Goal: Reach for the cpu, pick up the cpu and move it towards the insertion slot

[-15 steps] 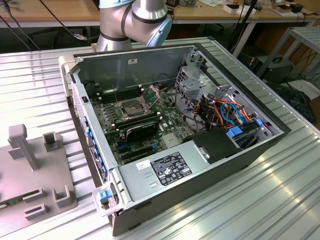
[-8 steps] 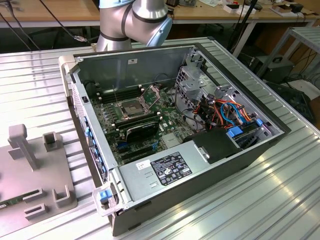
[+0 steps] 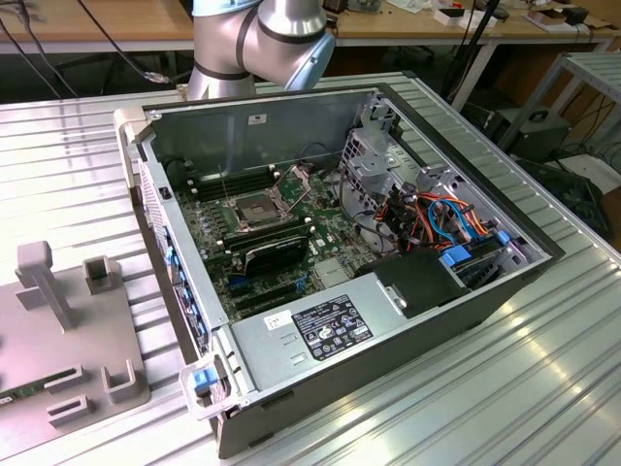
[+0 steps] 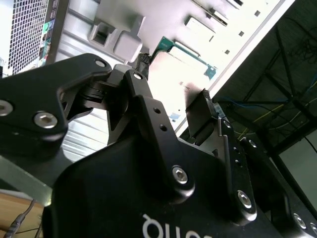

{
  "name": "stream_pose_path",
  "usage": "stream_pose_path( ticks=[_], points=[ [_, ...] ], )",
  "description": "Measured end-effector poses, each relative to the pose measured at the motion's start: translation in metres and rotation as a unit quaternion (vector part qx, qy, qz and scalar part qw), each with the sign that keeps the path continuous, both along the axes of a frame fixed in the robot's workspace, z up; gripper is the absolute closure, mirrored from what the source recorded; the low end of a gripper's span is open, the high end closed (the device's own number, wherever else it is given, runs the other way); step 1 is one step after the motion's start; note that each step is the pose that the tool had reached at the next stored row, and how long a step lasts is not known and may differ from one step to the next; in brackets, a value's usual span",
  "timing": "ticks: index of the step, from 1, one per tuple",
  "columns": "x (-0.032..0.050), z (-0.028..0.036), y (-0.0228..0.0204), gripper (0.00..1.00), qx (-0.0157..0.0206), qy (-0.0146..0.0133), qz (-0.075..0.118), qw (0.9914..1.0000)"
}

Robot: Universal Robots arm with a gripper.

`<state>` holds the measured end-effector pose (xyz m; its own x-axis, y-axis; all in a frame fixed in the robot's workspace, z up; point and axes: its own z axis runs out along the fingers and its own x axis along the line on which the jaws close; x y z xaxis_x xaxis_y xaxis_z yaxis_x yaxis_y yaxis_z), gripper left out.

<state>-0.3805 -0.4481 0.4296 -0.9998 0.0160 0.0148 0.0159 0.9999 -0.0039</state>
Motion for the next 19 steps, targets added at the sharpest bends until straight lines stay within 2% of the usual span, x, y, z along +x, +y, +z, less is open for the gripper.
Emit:
stream_pose_path(
  ticks=[4,5,11,19],
  points=[
    [0.0068,0.0,0.0,0.45,0.0,0.0,0.0,1.0],
    [0.0115,0.0,0.0,0.45,0.0,0.0,0.0,1.0],
    [0.025,0.0,0.0,0.45,0.0,0.0,0.0,1.0],
    [0.0382,-0.0002,0.0,0.45,0.0,0.0,0.0,1.0]
  ],
)
